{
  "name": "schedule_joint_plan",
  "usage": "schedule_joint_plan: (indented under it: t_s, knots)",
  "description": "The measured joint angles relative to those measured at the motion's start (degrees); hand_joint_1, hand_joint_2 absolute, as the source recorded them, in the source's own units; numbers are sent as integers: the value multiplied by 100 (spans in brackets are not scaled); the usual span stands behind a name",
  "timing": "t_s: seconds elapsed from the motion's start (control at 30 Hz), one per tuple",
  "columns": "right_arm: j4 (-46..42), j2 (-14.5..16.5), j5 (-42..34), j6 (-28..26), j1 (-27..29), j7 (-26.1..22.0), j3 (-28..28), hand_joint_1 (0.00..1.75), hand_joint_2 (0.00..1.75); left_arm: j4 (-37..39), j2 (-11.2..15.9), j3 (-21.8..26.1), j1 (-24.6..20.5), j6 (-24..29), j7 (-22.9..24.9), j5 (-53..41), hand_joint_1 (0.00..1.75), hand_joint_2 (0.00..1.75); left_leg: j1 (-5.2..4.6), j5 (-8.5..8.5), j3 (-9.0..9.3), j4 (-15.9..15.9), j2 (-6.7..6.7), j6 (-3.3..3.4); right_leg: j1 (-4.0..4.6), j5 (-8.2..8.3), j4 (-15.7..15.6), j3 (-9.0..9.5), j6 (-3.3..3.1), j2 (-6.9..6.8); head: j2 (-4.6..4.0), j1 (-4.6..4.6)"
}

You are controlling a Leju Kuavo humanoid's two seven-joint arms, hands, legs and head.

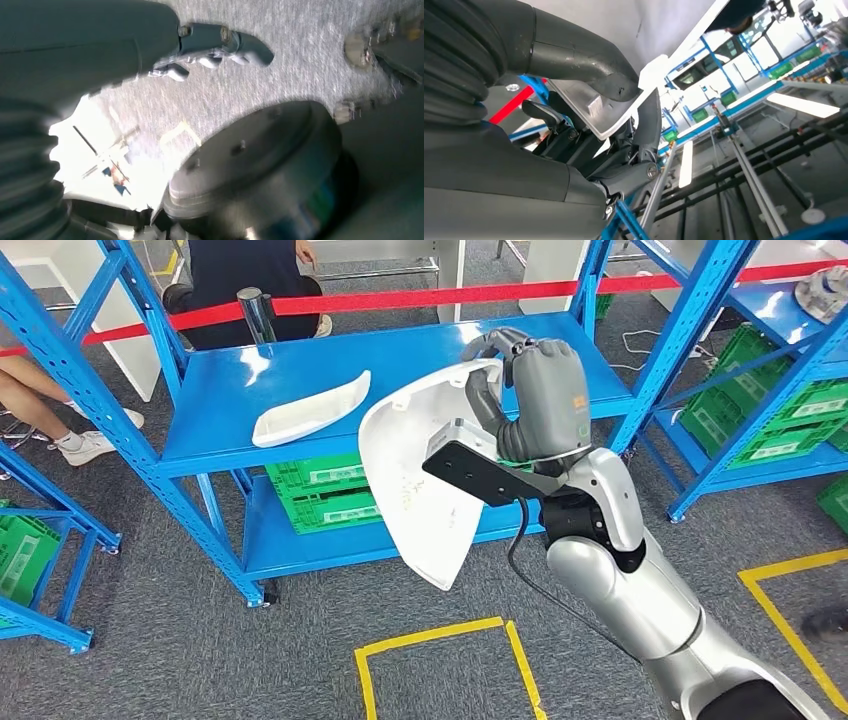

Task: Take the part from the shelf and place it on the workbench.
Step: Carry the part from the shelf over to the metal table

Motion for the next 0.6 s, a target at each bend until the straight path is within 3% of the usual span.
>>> schedule_joint_plan:
  t_s: [0.03,0.07,0.1,0.17,0.2,0.23,0.27,0.33,0.4,0.43,0.47,0.53,0.57,0.6]
  knots:
    - [18,5,9,27,-35,43,2,175,175,1,13,10,11,0,-9,13,0,175,3,-28,-33,11,-7,-34,-17,69,-21,-52,-34,-8,0,7]
    - [26,15,38,60,-53,99,5,175,175,2,24,17,23,0,-16,20,0,175,7,-174,-85,99,-15,-70,-38,153,-43,-120,-75,-19,0,-1]
    - [27,26,75,90,-60,138,10,175,175,3,33,22,33,0,-19,21,0,175,19,-434,-152,303,-21,-106,-57,236,-60,-198,-104,-29,0,-10]
    - [22,44,142,129,-31,181,19,175,175,3,32,22,40,0,-22,21,0,175,51,-1051,-292,1003,-23,-179,-62,385,-60,-364,-129,-40,0,-27]
    - [20,48,167,140,1,186,22,175,175,3,32,22,39,0,-22,21,0,175,69,-1200,-328,1365,-23,-210,-63,458,-54,-450,-121,-46,0,-27]
    - [19,50,188,147,37,190,25,175,175,3,32,23,38,0,-23,21,0,175,85,-1198,-313,1616,-22,-234,-66,530,-45,-540,-109,-52,0,-27]
    - [18,51,204,148,70,190,26,175,175,3,32,23,37,0,-23,21,0,175,101,-1073,-221,1694,-21,-253,-71,601,-34,-633,-93,-57,0,-26]
    - [14,54,224,149,103,188,27,175,175,-1,32,25,33,0,-23,22,0,175,136,-811,260,1259,-21,-277,-84,734,2,-816,-44,-61,0,-27]
    - [-3,62,232,150,104,177,23,175,175,-8,31,27,17,0,-23,27,0,175,136,-924,913,397,-29,-245,-85,844,52,-939,20,-63,0,-24]
    - [-12,68,234,155,101,168,21,175,175,-12,30,28,8,0,-23,29,0,175,123,-1027,1096,98,-35,-205,-84,900,61,-968,54,-66,0,-22]
    - [-17,72,235,162,99,154,20,175,175,-14,28,30,3,0,-23,31,0,175,97,-1083,1164,-66,-40,-148,-89,960,54,-990,93,-69,0,-19]
    - [-7,76,231,186,100,116,21,175,175,-11,25,36,5,0,-22,32,0,175,83,-996,1056,-91,-26,-20,-114,1011,45,-1034,171,-66,0,-21]
    - [1,77,227,201,102,94,21,175,175,-10,26,42,7,1,-19,32,0,175,83,-927,996,-92,-12,42,-126,885,133,-1085,205,-58,0,-17]
    - [8,76,222,214,102,74,21,175,175,-8,28,49,9,1,-16,32,0,175,91,-851,924,-98,3,90,-132,652,329,-1161,230,-49,0,-14]
